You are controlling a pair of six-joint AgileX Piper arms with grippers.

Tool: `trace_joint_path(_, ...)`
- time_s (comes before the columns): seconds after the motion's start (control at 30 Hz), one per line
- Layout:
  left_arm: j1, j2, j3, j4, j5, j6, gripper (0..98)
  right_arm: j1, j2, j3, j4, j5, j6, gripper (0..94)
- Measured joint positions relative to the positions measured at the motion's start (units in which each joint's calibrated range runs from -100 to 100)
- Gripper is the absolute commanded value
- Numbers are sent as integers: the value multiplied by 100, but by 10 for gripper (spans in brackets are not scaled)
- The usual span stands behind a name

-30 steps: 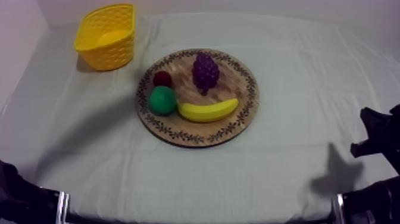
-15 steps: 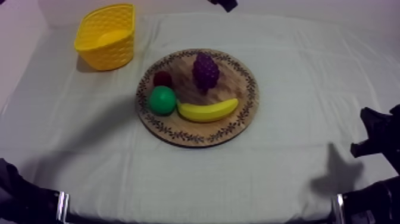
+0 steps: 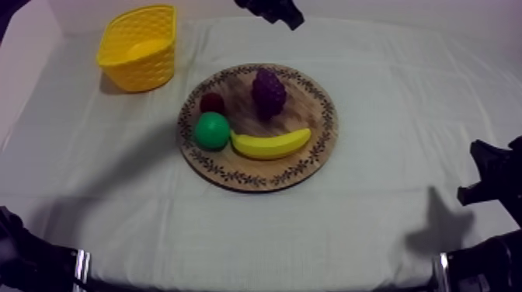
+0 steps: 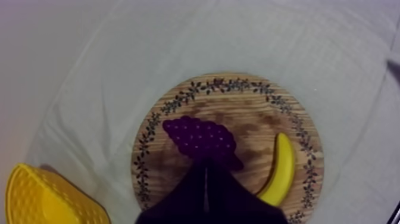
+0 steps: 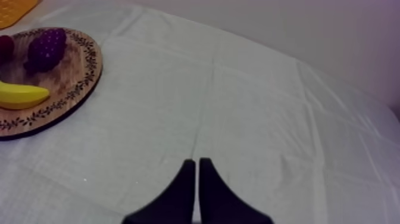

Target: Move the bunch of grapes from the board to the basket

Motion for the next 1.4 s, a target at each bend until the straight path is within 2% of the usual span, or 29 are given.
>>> trace_joint_path(0.33,-7,2,84,92,-7,-231,0,0,0,0,0,0,0,5)
trace_joint_path(0.6,-17,-38,513,39,-10,-475,0,0,0,0,0,0,0,5)
trace_joint_path(0.73,-41,-61,648,28,4,-457,0,0,0,0,0,0,0,5)
trace_joint_path(0.83,-54,-111,729,-5,-6,-331,4,0,0,0,0,0,0,5)
trace_joint_path(0.97,-46,-190,865,-112,-101,112,9,0,0,0,0,0,0,5)
trace_joint_path(1.1,16,-236,1021,-159,-156,777,9,0,0,0,0,0,0,5)
trace_joint_path(1.4,-70,-207,1027,248,98,2423,4,0,0,0,0,-7,0,5)
